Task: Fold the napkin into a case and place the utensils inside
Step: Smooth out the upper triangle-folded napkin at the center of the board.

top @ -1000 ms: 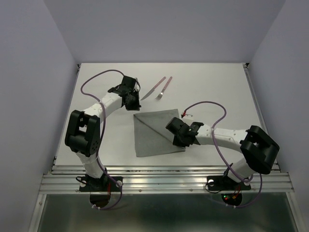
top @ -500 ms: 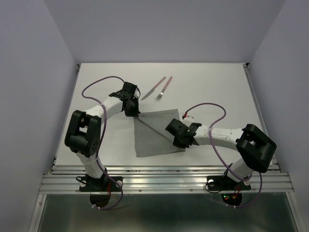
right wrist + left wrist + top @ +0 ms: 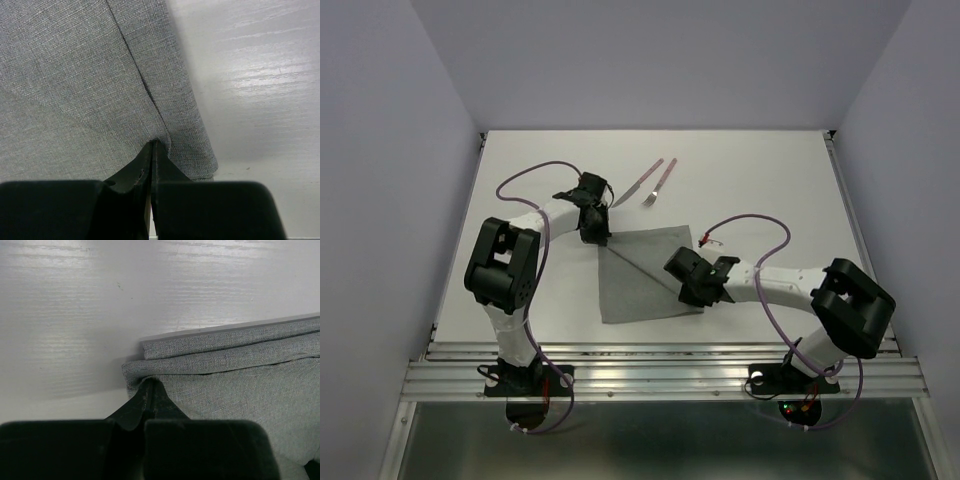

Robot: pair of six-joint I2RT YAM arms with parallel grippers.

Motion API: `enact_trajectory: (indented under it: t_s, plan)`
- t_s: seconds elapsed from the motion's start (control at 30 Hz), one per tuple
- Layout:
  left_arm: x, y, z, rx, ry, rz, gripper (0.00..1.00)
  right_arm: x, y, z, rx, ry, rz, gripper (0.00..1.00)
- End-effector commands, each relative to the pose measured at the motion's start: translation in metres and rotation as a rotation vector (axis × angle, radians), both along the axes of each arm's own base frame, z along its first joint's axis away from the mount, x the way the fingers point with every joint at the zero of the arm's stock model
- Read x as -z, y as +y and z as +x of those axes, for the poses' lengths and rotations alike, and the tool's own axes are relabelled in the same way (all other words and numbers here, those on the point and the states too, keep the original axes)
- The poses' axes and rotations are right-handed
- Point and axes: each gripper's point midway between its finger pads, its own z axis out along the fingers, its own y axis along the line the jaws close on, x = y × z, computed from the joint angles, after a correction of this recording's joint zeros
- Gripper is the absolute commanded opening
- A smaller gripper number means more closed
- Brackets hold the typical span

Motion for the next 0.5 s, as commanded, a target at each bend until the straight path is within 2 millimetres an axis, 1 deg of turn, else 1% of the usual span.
enact_trajectory:
  t_s: [0.0,0.1,0.13,0.2,0.23,0.33,0.37,0.43,0.47]
  plan:
    - [-0.013,-0.004,0.013,-0.006,-0.055,0.0,0.0,0.016,-0.016,-0.01,0.007,0.02,-0.053,0.02]
    - [-0.024,-0.004,0.014,-0.011,-0.08,-0.012,0.0,0.012,-0.017,-0.013,-0.002,0.013,-0.029,0.02]
    - [-0.031,-0.004,0.014,-0.013,-0.094,-0.02,0.0,0.003,-0.017,-0.011,0.001,-0.014,-0.01,0.02]
    - [-0.039,-0.005,0.015,-0.018,-0.107,-0.034,0.0,-0.01,-0.017,-0.008,0.003,-0.045,0.003,0.03]
    - [-0.048,-0.008,0.016,-0.015,-0.123,-0.047,0.0,-0.024,-0.015,-0.002,0.011,-0.083,0.027,0.03]
    - [-0.059,-0.009,0.017,-0.018,-0.138,-0.061,0.0,-0.04,-0.017,0.002,0.015,-0.12,0.033,0.04]
    - [-0.066,-0.01,0.019,-0.019,-0.153,-0.069,0.0,-0.045,-0.017,0.004,0.016,-0.134,0.035,0.04]
    - [-0.074,-0.012,0.02,-0.017,-0.165,-0.077,0.0,-0.047,-0.017,0.005,0.01,-0.134,0.026,0.05]
    - [-0.074,-0.012,0.019,-0.014,-0.163,-0.077,0.0,-0.046,-0.016,0.005,0.008,-0.13,0.024,0.05]
